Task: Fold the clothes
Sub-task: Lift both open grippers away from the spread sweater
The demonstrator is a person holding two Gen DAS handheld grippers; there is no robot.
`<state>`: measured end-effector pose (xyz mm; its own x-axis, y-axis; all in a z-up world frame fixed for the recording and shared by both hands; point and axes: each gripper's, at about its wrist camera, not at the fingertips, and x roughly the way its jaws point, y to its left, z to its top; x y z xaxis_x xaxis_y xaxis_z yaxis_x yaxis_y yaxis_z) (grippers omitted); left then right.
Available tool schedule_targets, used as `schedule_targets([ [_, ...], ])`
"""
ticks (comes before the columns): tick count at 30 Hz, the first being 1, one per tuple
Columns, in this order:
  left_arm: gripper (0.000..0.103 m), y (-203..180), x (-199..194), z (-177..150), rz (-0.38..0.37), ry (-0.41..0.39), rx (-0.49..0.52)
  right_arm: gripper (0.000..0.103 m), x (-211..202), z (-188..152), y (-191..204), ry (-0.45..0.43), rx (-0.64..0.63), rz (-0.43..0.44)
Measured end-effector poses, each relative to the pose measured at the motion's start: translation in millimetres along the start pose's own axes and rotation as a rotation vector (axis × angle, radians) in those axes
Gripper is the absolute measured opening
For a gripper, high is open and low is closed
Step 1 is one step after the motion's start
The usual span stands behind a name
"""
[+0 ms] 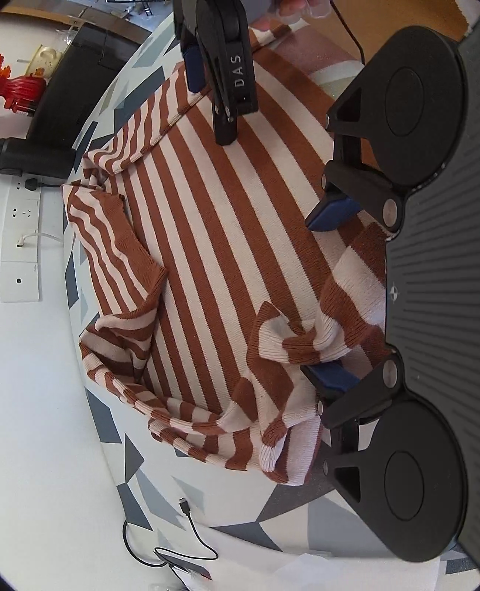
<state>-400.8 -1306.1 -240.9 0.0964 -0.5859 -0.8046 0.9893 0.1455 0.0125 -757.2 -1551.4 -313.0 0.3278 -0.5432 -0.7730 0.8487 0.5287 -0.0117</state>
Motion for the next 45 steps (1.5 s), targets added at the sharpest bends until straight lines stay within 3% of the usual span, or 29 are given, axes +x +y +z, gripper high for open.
schedule_targets([
  [5, 0.087, 0.8, -2.1, -9.6, -0.021, 0.010, -0.037, 0.097, 3.6, 1.0, 0.2, 0.014, -0.027, 0.010],
  [26, 0.087, 0.1, -10.9, -20.5, -0.047, 0.011, -0.052, 0.100, -9.7, -11.8, 3.7, 0.042, -0.035, 0.011],
  [32, 0.087, 10.7, -11.8, -16.4, -0.092, 0.021, -0.097, 0.100, -19.8, 2.5, -2.0, 0.057, -0.001, 0.038],
  [34, 0.087, 20.7, -14.1, -13.8, -0.125, 0.026, -0.138, 0.097, -26.2, 11.0, -5.9, 0.063, 0.019, 0.056],
  [35, 0.087, 25.5, -16.1, -12.3, -0.135, 0.028, -0.158, 0.090, -29.4, 15.2, -7.8, 0.065, 0.029, 0.065],
  [37, 0.087, 36.6, -25.4, -9.2, -0.141, 0.007, -0.203, 0.079, -35.7, 23.7, -11.7, 0.071, 0.049, 0.083],
  [40, 0.087, 54.9, -46.6, -0.5, -0.141, -0.049, -0.277, 0.078, -46.6, 37.4, -17.8, 0.075, 0.079, 0.110],
  [45, 0.084, 84.6, -82.5, 24.8, -0.166, -0.184, -0.368, 0.078, -105.0, 93.5, -33.8, -0.087, 0.111, 0.158],
])
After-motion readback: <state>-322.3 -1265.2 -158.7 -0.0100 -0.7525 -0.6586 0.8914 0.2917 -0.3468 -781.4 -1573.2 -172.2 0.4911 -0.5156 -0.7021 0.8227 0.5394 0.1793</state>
